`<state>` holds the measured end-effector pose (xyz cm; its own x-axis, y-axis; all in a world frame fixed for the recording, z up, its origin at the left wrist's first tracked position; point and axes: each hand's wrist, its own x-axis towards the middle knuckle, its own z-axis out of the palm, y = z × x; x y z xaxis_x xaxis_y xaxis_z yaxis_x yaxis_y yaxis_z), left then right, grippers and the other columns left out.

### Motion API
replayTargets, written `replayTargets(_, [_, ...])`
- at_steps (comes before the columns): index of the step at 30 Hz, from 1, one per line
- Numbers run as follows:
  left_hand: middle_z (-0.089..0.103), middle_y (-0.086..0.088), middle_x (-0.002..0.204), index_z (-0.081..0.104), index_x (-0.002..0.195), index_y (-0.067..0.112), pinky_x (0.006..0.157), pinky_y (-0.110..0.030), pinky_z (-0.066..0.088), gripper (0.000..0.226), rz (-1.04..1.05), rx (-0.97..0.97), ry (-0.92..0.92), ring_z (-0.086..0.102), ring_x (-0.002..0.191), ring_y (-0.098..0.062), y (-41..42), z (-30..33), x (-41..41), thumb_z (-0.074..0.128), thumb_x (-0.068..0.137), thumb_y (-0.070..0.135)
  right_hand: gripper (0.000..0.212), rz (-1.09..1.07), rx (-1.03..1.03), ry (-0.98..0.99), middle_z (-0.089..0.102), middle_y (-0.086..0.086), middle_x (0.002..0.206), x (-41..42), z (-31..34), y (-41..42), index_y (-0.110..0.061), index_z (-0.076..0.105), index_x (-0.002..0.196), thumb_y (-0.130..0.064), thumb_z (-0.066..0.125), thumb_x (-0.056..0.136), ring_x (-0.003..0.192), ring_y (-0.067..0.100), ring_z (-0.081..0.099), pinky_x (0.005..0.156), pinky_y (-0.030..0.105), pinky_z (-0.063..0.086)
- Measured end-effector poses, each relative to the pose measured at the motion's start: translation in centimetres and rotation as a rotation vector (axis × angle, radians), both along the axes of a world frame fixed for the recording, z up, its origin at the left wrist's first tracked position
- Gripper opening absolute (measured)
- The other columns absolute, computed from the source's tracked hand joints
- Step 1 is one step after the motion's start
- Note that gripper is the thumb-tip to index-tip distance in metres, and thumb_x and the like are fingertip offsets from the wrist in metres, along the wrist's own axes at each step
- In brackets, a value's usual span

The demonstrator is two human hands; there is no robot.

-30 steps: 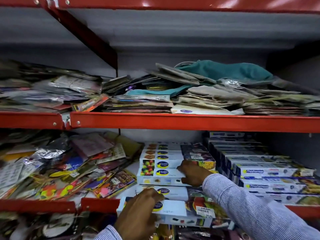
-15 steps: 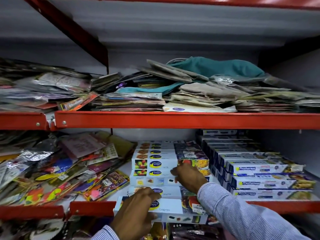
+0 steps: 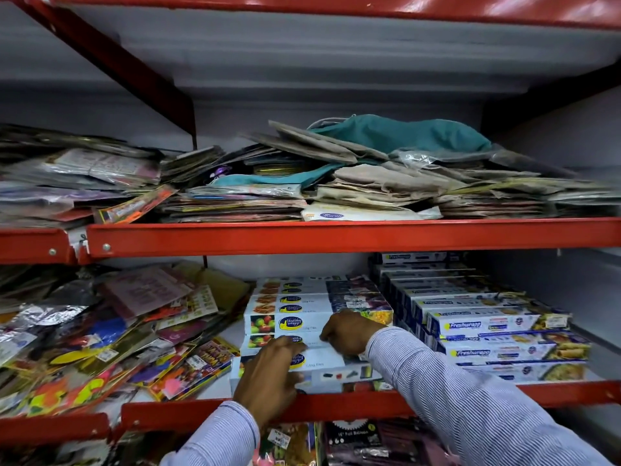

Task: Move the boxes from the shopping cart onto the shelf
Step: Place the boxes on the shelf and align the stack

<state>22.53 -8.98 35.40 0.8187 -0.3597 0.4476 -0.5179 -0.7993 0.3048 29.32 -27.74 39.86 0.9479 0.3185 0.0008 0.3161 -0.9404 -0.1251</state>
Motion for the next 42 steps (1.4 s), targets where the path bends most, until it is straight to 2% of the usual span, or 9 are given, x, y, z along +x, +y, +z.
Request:
replayTargets(6, [0.055,-0.001,0.136,0.055,0.132,0.02,0.107,-0.032,0.038,0.053,0.025,-0.034,-0.019,0.044,0.128,-0.02,-0.5,-1.6,2.5,0.069,0.084,0.005,0.037,0.028,0.02,0.062,0.049,0.007,0.147,-0.5,0.1,-0.8,-0.012,0.057,0.131,-0.017,0.042,0.098,0.14,0.025,0.036,0.117,0.032,0.028])
replayTargets(11, [0.065,0.002,0.126,0.066,0.118,0.024,0.102,-0.027,0.042,0.039,0.034,-0.079,-0.079,0.055,0.12,-0.016,-0.2,-3.4,3.4,0.07,0.082,0.008,0.042,0.026,0.025,0.094,0.044,0.005,0.15,-0.9,-0.6,-1.5,-0.017,0.05,0.138,-0.029,0.041,0.099,0.14,0.024,0.038,0.116,0.035,0.032])
replayTargets(14, [0.064,-0.002,0.128,0.066,0.119,0.021,0.101,-0.029,0.043,0.042,0.034,-0.085,-0.101,0.057,0.12,-0.018,-0.7,-3.3,3.2,0.069,0.082,0.002,0.045,0.046,-0.019,0.095,0.036,0.003,0.155,-1.2,-1.0,-1.8,-0.018,0.042,0.143,-0.033,0.039,0.101,0.144,0.023,0.03,0.12,0.035,0.025])
replayTargets(21, [0.066,-0.001,0.127,0.066,0.118,0.023,0.096,-0.035,0.049,0.043,0.055,-0.05,-0.108,0.061,0.114,-0.021,-0.9,-3.5,3.1,0.066,0.082,-0.002,0.045,0.035,-0.051,0.052,0.026,0.014,0.158,-1.9,-2.3,-1.3,-0.011,0.031,0.148,-0.022,0.032,0.104,0.142,0.035,0.032,0.117,0.04,0.027])
replayTargets(24, [0.063,-0.002,0.13,0.064,0.12,0.022,0.107,-0.038,0.04,0.044,0.055,0.041,-0.149,0.057,0.12,-0.02,-1.0,-4.0,3.6,0.069,0.082,0.001,0.045,0.029,-0.003,0.022,0.027,0.018,0.157,-2.2,-3.1,-1.3,-0.009,0.029,0.148,-0.019,0.032,0.104,0.141,0.037,0.032,0.117,0.043,0.027])
replayTargets(30, [0.05,-0.003,0.144,0.051,0.134,0.018,0.116,-0.044,0.02,0.046,0.054,0.201,-0.165,0.036,0.138,-0.022,-1.0,-4.5,4.0,0.06,0.09,0.006,0.047,-0.014,0.06,-0.028,0.025,0.014,0.158,-3.1,-4.0,-1.1,-0.011,0.026,0.149,-0.019,0.033,0.104,0.144,0.03,0.028,0.117,0.033,0.023])
replayTargets(36, [0.028,-0.012,0.156,0.028,0.148,0.015,0.115,-0.059,0.016,0.074,0.117,0.289,-0.2,0.003,0.144,-0.035,-0.3,-4.7,2.0,0.067,0.085,0.016,0.045,-0.029,0.098,-0.208,0.041,0.016,0.149,-5.3,-3.8,-0.3,-0.01,0.036,0.141,-0.015,0.045,0.097,0.137,0.036,0.038,0.108,0.044,0.04])
replayTargets(38, [0.021,-0.016,0.158,0.024,0.149,0.016,0.112,-0.062,0.022,0.078,0.091,0.278,-0.271,0.006,0.144,-0.042,0.4,-4.7,0.1,0.067,0.085,0.028,0.047,-0.015,0.109,-0.365,0.034,0.011,0.155,-6.9,-3.8,-0.1,-0.013,0.034,0.145,-0.022,0.038,0.099,0.142,0.034,0.028,0.113,0.048,0.035])
replayTargets(42, [0.032,-0.015,0.153,0.032,0.144,0.019,0.109,-0.054,0.032,0.062,0.004,0.26,-0.329,0.027,0.139,-0.038,2.4,-6.4,-5.2,0.052,0.088,0.037,0.053,-0.026,0.168,-0.413,0.031,0.004,0.157,-11.5,-6.1,-0.1,-0.021,0.034,0.146,-0.031,0.042,0.095,0.145,0.033,0.023,0.118,0.048,0.026])
